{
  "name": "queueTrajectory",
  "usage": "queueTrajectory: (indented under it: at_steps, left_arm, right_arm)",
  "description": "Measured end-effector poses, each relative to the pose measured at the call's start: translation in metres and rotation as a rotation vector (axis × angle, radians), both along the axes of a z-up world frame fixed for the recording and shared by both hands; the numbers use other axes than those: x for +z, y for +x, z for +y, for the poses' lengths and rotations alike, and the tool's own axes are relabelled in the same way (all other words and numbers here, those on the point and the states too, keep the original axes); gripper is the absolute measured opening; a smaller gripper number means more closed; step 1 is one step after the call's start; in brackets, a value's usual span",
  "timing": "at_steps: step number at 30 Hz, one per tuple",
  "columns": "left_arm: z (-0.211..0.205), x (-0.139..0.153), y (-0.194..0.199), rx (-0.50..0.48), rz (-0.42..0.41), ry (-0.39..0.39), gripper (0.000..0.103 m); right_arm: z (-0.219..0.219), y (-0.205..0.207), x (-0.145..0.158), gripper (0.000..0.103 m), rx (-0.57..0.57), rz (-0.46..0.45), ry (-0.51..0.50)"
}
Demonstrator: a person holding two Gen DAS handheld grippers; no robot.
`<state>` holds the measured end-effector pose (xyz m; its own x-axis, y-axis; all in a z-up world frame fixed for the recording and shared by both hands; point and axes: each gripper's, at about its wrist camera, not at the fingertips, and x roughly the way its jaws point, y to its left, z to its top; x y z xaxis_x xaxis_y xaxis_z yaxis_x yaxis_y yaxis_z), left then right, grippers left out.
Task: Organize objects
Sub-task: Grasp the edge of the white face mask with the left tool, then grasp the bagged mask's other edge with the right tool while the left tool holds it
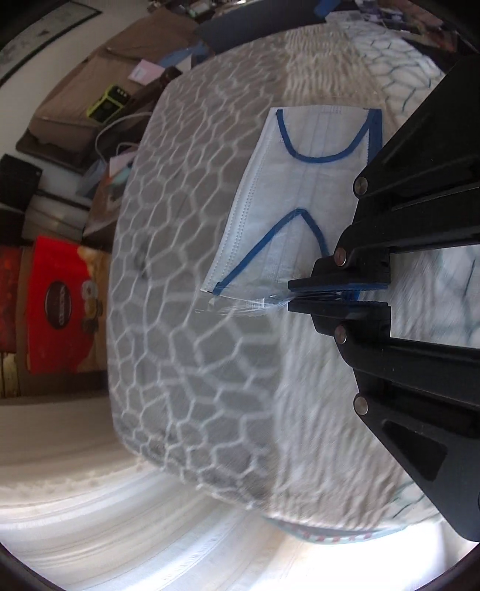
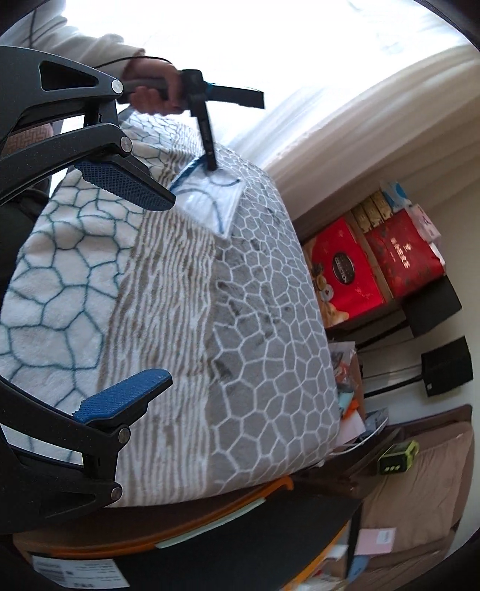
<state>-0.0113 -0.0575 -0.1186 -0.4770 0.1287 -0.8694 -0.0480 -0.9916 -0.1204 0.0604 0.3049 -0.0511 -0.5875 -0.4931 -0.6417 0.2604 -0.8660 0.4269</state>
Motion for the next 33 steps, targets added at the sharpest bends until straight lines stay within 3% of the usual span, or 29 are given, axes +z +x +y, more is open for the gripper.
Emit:
queueTrajectory:
  at_steps: [7,13,17,22,25,29,33]
  left_arm:
    - [0.085,0.006,0.049,-0.081,-0.012,0.073,0.003]
    - [0.139,0.007,0.073,-0.114,-0.012,0.085,0.003]
    - [0.140,0.008,0.082,-0.066,-0.018,0.140,0.003]
    - [0.145,0.006,0.090,-0.065,-0.006,0.109,0.003]
    - [0.148,0.006,0.097,-0.062,0.012,0.098,0.004]
    - [0.150,0.004,0.102,-0.056,0.037,0.094,0.004]
    - [0.153,0.002,0.104,-0.055,0.056,0.088,0.004]
  right_arm:
    - [0.024,0.007,-0.012,0.089,-0.045,-0.040,-0.077]
    - [0.030,0.013,-0.013,0.089,-0.068,-0.030,-0.042]
    - [0.036,0.013,-0.023,0.089,-0.075,-0.054,-0.005]
    - [0.056,0.018,-0.026,0.089,-0.139,-0.054,0.005]
    - [0.058,0.016,-0.031,0.089,-0.207,-0.082,0.073]
    - [0.040,0.017,-0.033,0.091,-0.173,-0.074,0.156]
    - [0.025,0.022,-0.033,0.090,-0.143,-0.088,0.172]
